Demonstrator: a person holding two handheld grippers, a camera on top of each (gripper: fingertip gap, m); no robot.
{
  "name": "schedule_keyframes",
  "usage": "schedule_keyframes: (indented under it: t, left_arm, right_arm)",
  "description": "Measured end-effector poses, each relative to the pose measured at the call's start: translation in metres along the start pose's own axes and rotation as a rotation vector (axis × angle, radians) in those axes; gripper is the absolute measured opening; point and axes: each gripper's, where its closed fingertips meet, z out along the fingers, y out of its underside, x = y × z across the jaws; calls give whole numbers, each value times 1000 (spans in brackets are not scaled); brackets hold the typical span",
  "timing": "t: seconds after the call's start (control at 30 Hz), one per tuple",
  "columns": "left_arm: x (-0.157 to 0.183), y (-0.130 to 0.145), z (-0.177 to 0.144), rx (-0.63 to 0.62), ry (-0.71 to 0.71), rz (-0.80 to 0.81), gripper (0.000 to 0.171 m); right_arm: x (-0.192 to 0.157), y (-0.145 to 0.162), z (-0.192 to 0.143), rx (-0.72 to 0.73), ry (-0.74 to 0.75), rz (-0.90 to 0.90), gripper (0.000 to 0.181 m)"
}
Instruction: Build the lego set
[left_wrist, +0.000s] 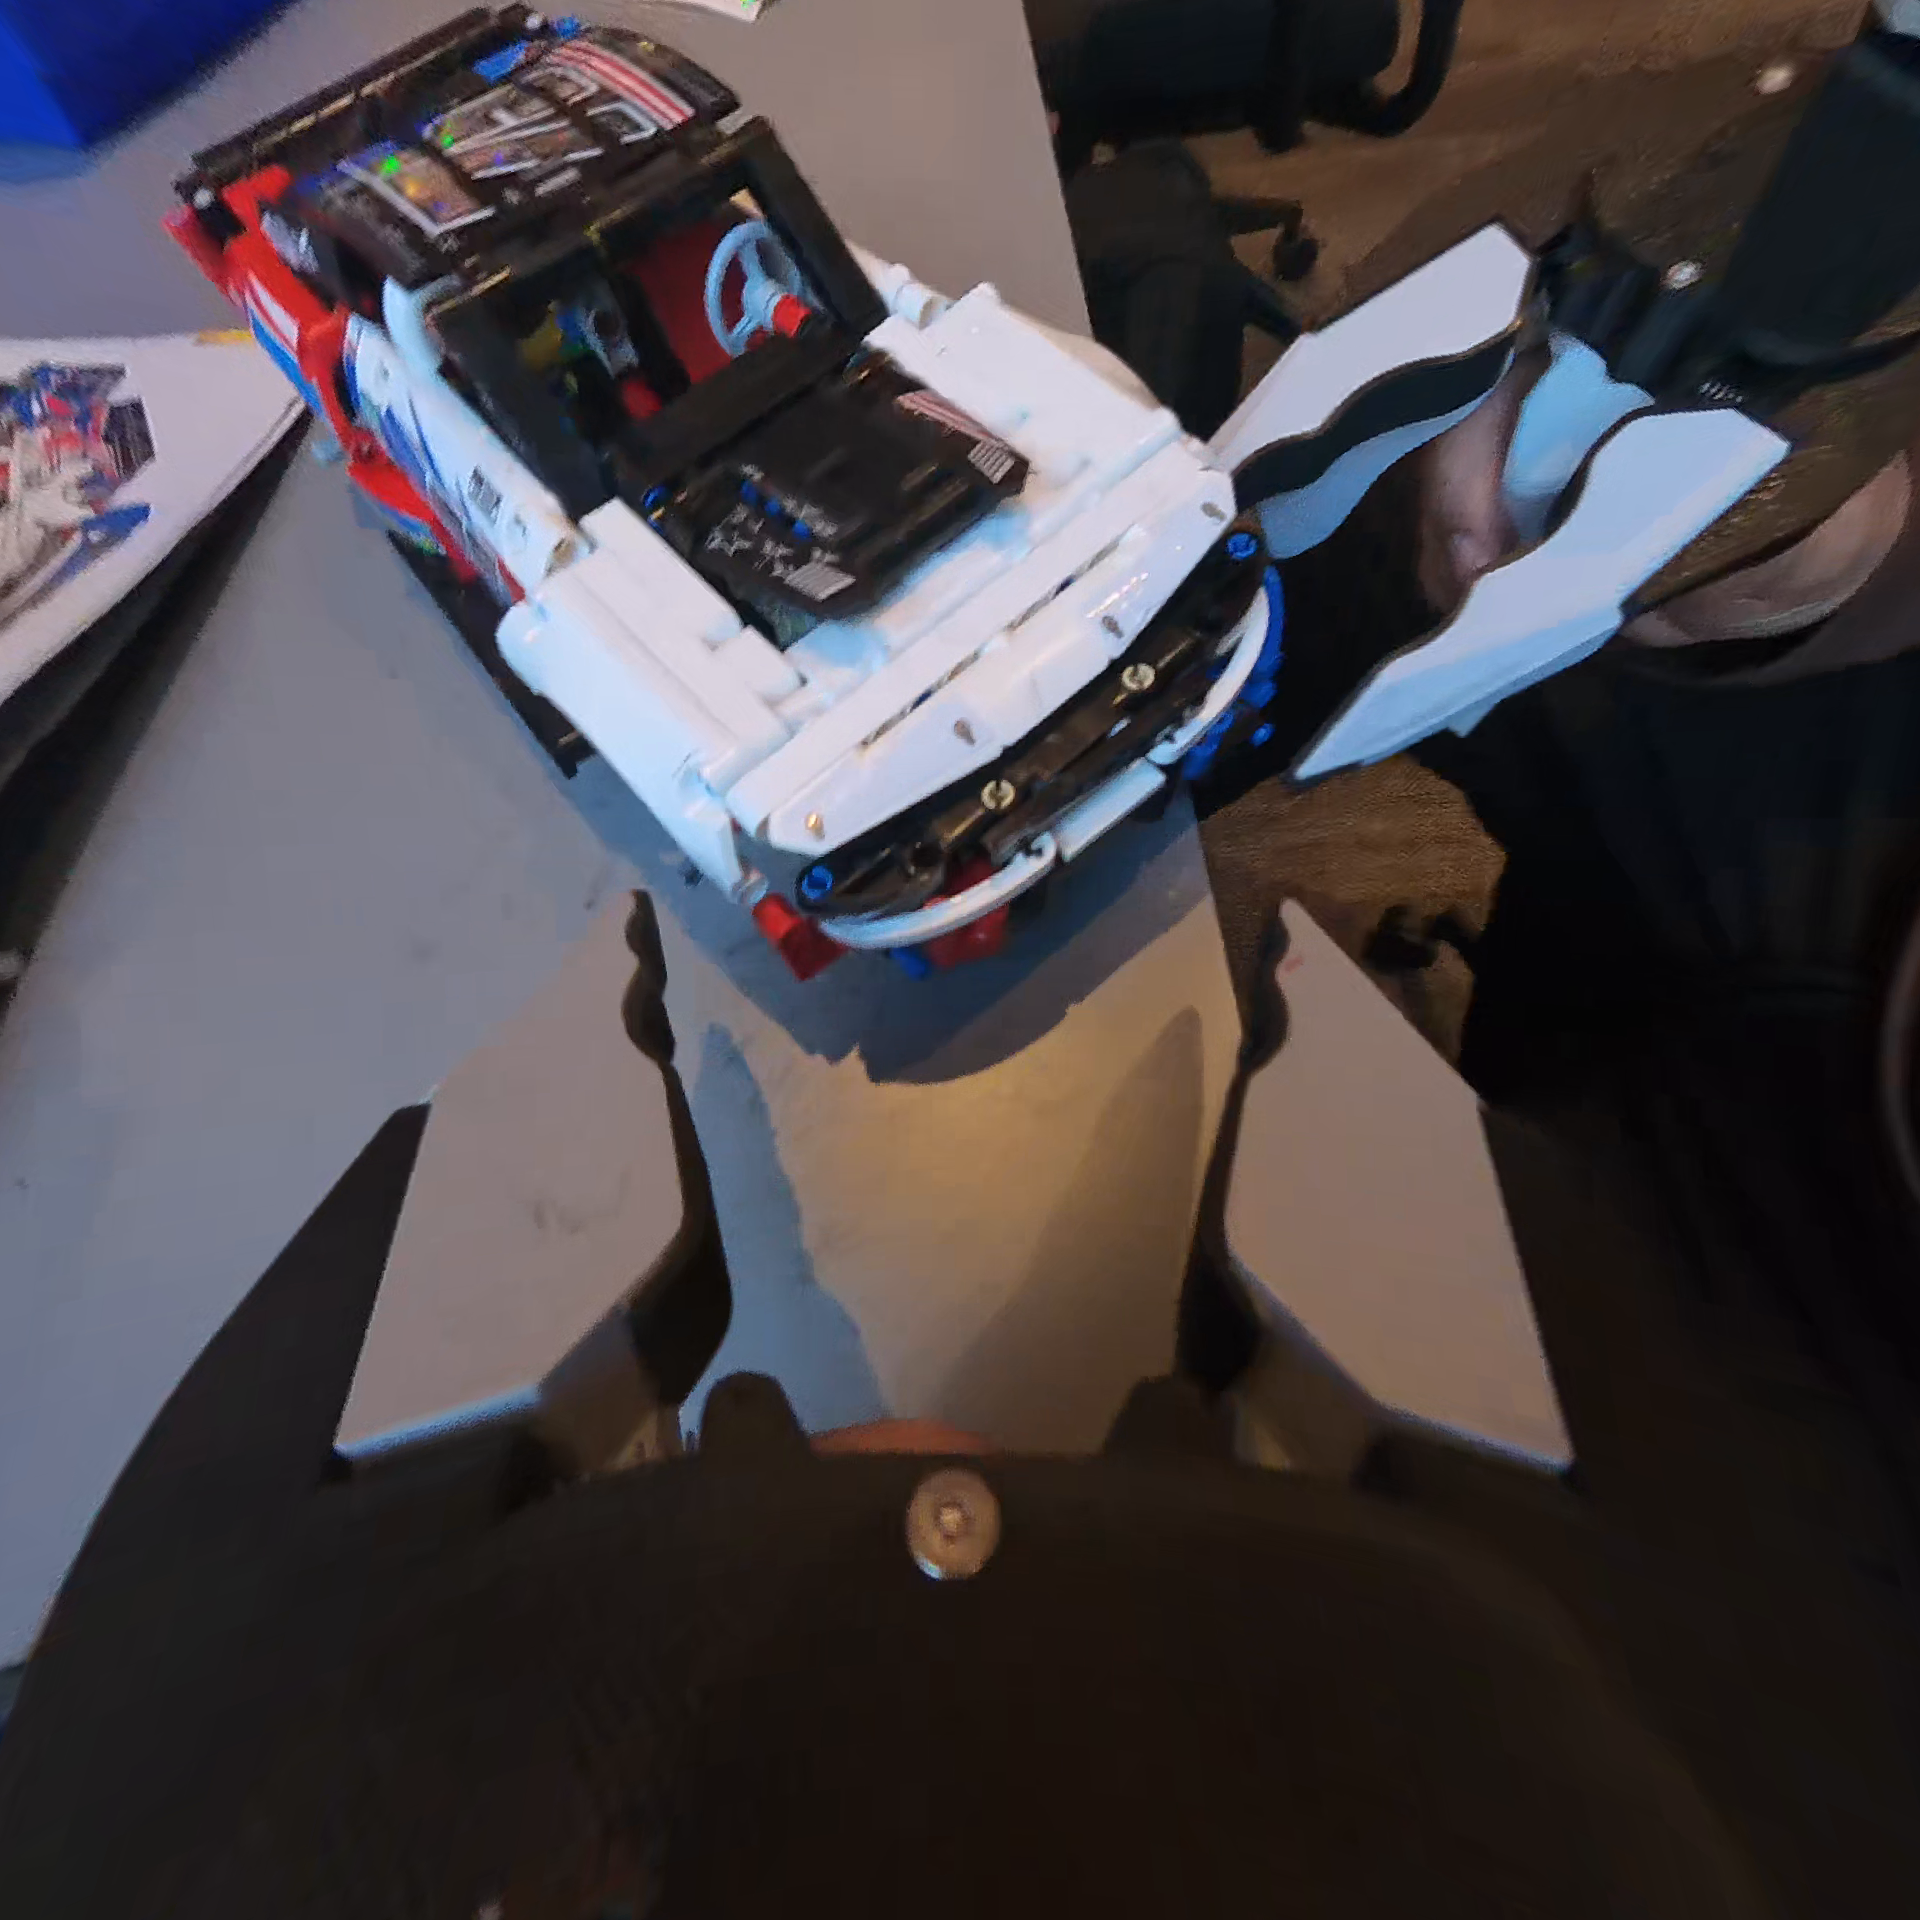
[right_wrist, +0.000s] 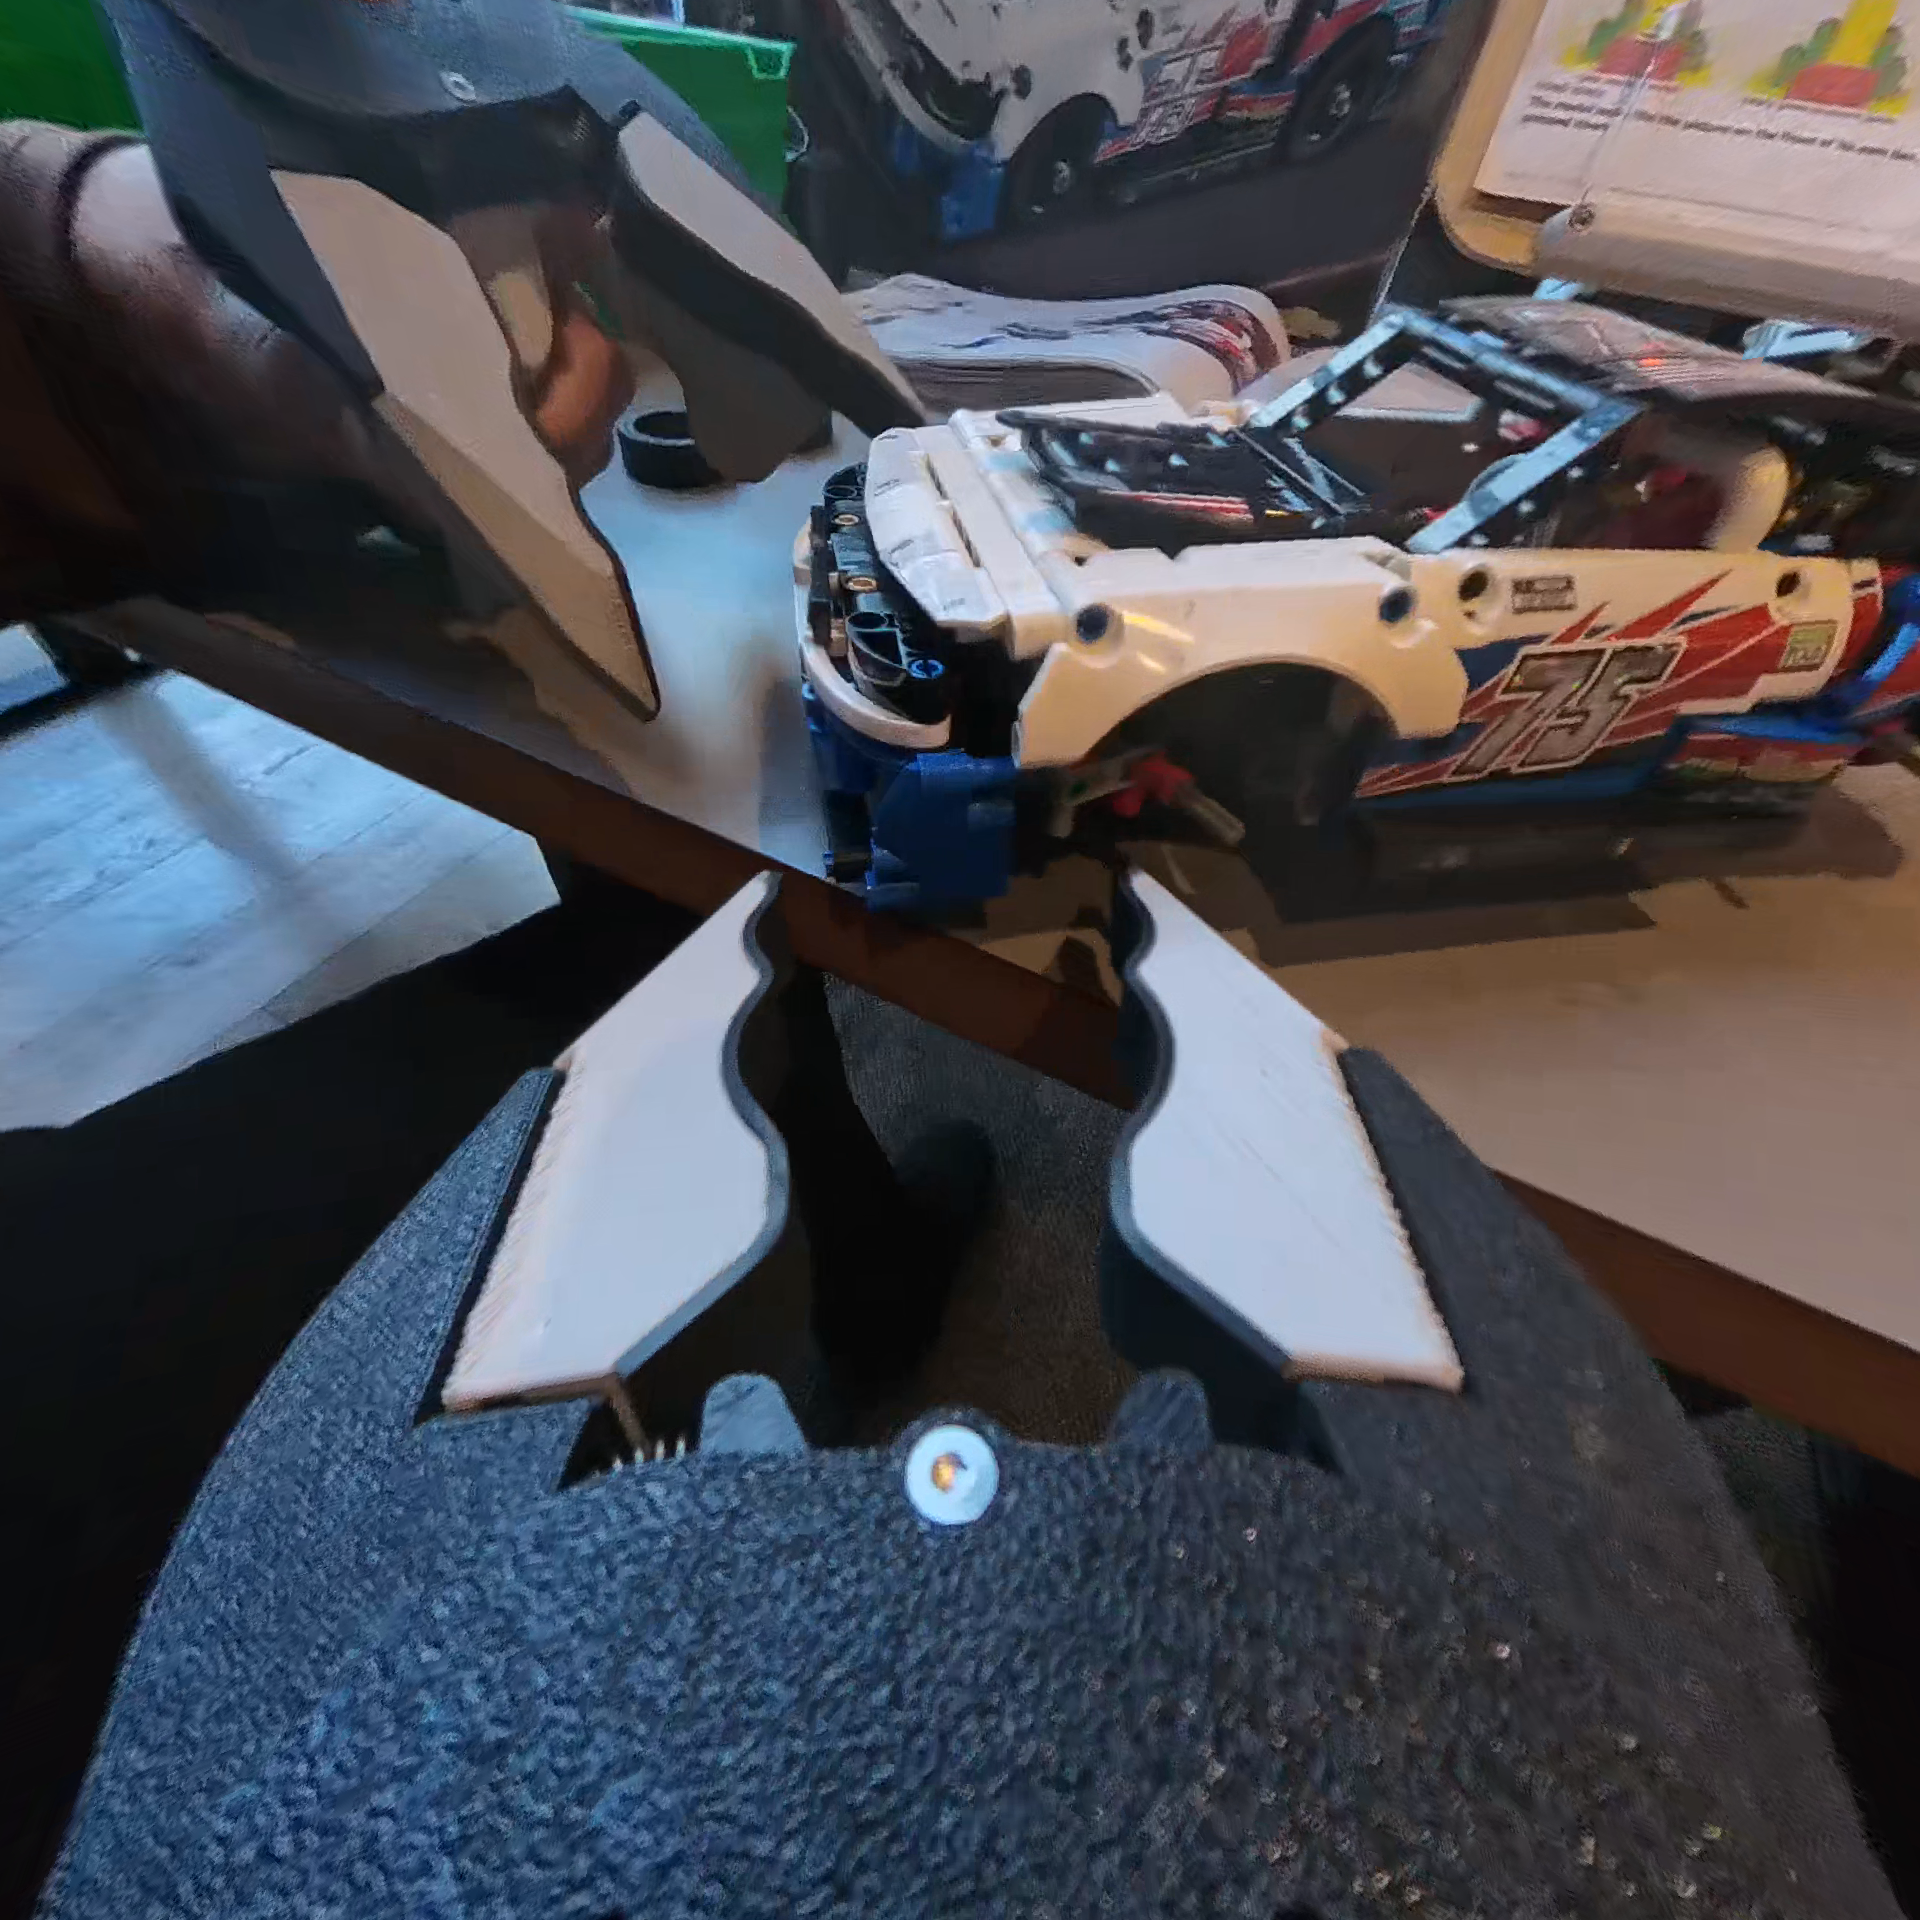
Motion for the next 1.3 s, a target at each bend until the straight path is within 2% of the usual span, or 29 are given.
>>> schedule_keyframes:
  t: [0.17, 0.3, 0.4, 0.57, 0.67, 0.93, 1.1, 1.3]
  left_arm:
    - [-5, -6, 18, -23, -37, 98, 115]
    - [-7, -5, 24, -42, -67, 129, 120]
    - [-11, -8, 25, -37, -124, 145, 119]
    - [-9, -14, 28, -19, -153, 152, 129]
    - [-12, -15, 29, -15, -152, 123, 124]
    - [-11, -15, 28, -14, -158, 120, 123]
    - [-12, -15, 31, -22, -156, 97, 126]
    - [-12, -14, 31, -30, -164, 105, 124]
  right_arm:
    - [-7, -6, 3, 73, -20, 55, 54]
    - [-6, -2, 6, 67, 4, 5, 41]
    - [-4, 1, 5, 71, 15, -24, 38]
    - [-8, -8, 6, 106, -16, -17, 47]
    - [-6, -10, 8, 103, -20, -23, 39]
    - [-6, -5, 7, 82, -35, -42, 37]
    - [-8, -8, 10, 48, -88, 29, 36]
    - [-8, -6, 11, 28, -74, 84, 36]
